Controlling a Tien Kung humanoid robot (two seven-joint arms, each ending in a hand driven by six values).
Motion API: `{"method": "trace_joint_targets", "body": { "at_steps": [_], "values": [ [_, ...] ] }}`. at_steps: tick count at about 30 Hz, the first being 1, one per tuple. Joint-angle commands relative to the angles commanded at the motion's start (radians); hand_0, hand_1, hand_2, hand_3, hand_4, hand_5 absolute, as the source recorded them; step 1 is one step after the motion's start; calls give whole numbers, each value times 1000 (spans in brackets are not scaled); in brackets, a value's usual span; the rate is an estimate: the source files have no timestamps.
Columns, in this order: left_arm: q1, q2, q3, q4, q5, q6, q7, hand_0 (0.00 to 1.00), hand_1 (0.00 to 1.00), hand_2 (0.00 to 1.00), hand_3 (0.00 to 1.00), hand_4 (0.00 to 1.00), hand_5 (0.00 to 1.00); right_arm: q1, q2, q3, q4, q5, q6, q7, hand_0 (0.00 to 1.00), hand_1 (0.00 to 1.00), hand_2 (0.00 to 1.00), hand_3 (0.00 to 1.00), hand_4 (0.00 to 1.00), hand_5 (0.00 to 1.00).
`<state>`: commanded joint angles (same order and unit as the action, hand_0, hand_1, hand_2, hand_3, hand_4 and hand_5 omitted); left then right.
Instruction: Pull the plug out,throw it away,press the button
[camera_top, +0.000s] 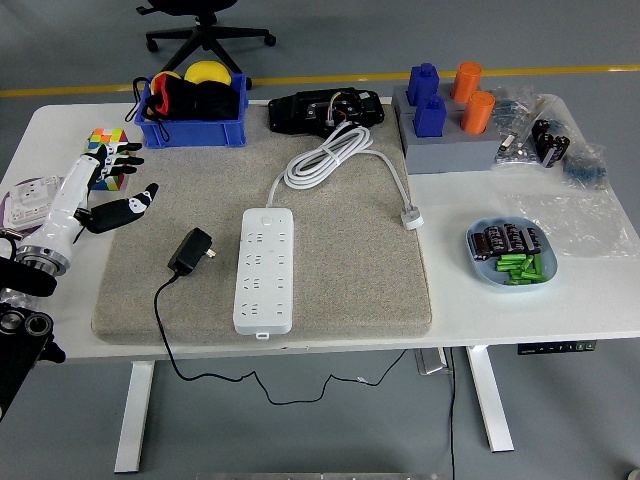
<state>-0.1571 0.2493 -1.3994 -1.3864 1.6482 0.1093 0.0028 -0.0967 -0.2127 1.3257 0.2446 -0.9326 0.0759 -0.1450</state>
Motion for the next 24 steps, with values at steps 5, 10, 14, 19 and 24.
{"method": "trace_joint_targets", "body": {
  "at_steps": [5,10,14,19,24],
  "values": [
    [3,-1,2,0,0,-1,1,768,706,708,782,695,118,0,-1,-1,-1,0,0,0,754,687,670,669,765,669],
    [2,-1,6,-2,-3,-3,1,767,705,707,784,694,118,1,-1,-3,-1,1,1,-1,753,687,670,670,765,670],
    [3,-2,9,-3,-4,-6,0,767,705,707,784,694,118,0,-2,-3,0,1,0,0,753,687,670,670,765,670],
    [3,-1,7,-10,-5,-7,-2,754,701,706,783,692,117,0,0,-4,-2,1,1,0,753,687,670,669,768,667],
    [4,3,8,-13,-6,-9,-2,744,694,700,780,691,118,3,-4,-4,-1,1,0,0,754,687,670,670,765,670]
  ]
}}
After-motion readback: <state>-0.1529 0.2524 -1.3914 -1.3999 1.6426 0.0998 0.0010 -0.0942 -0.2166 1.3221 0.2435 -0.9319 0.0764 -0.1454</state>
